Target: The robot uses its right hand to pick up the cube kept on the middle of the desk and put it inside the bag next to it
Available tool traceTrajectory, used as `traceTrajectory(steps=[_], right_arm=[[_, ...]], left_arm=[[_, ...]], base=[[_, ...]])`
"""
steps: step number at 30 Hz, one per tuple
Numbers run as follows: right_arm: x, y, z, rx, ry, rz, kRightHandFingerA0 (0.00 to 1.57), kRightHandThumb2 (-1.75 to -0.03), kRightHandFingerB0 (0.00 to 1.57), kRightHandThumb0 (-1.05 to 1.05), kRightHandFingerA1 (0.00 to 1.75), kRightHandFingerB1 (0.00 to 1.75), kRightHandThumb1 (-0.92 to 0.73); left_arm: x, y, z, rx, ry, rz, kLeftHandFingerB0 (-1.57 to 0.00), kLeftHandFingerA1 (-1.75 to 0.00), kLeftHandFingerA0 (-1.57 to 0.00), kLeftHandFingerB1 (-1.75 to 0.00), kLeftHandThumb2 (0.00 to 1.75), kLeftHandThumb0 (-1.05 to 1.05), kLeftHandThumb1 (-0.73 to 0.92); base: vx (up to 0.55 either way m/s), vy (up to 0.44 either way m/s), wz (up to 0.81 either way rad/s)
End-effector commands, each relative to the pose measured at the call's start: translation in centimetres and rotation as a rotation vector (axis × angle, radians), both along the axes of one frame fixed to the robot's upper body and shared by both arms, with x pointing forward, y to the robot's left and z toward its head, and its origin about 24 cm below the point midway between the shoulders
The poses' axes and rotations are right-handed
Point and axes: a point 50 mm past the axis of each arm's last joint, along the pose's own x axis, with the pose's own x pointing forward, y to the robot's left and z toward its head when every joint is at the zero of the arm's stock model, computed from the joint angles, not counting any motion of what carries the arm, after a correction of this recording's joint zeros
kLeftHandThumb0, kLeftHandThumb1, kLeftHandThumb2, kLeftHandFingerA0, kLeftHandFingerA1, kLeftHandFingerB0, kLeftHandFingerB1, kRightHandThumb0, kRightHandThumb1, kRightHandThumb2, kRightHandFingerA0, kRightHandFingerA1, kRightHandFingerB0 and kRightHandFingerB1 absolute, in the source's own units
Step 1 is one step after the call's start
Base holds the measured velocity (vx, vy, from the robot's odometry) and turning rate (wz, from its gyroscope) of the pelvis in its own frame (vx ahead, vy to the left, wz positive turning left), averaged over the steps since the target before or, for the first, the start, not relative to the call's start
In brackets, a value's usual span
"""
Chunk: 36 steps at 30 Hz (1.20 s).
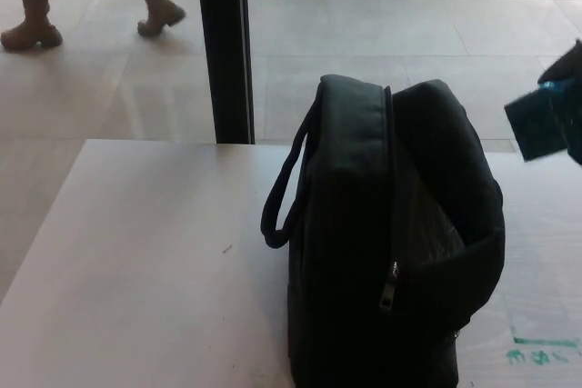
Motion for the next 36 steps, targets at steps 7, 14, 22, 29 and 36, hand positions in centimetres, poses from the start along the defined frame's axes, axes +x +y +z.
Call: traceTrajectory(steps=[7, 14, 22, 29, 36], right_arm=[[0.2, 3.7, 5.5, 0.092, -0.136, 0.142, 0.88, -1.24, 0.74, -0.23, 1.75, 1.61, -0.47], [-1.1, 7.0, 4.7, 0.024, -0.137, 0.297, 0.9, -1.2, 0.79, -0.19, 1.74, 1.59, -0.46], [-2.4, 7.8, 1.6, -0.183, -0.012, 0.378, 0.88, -0.95, 0.75, -0.21, 1.75, 1.53, -0.55], [-2.8, 7.7, -0.5, -0.32, 0.037, 0.463, 0.9, -0.78, 0.82, -0.24, 1.75, 1.41, -0.58], [-2.9, 8.5, -0.9, -0.363, 0.069, 0.481, 0.92, -0.71, 0.87, -0.22, 1.72, 0.96, -0.61]], left_arm=[[-0.1, 0.5, 0.4, 0.013, -0.007, 0.017, -0.28, -0.52, -0.31, -0.37, 0.65, -0.79, 0.82], [-0.2, 0.4, 0.3, 0.004, -0.005, 0.022, -0.25, -0.56, -0.3, -0.42, 0.78, -0.86, 0.69], [-0.4, 0.5, 0.3, 0.003, 0.001, 0.028, -0.28, -0.52, -0.31, -0.37, 0.65, -0.79, 0.82], [-0.7, 0.6, 0.3, 0.002, 0.0, 0.034, -0.28, -0.54, -0.3, -0.39, 0.64, -0.8, 0.81], [-1.0, 0.6, 0.2, 0.009, 0.009, 0.033, -0.29, -0.53, -0.31, -0.39, 0.64, -0.8, 0.81]], base=[[0.0, 0.0, 0.0], [0.0, 0.0, 0.0], [0.0, 0.0, 0.0], [0.0, 0.0, 0.0], [0.0, 0.0, 0.0]])
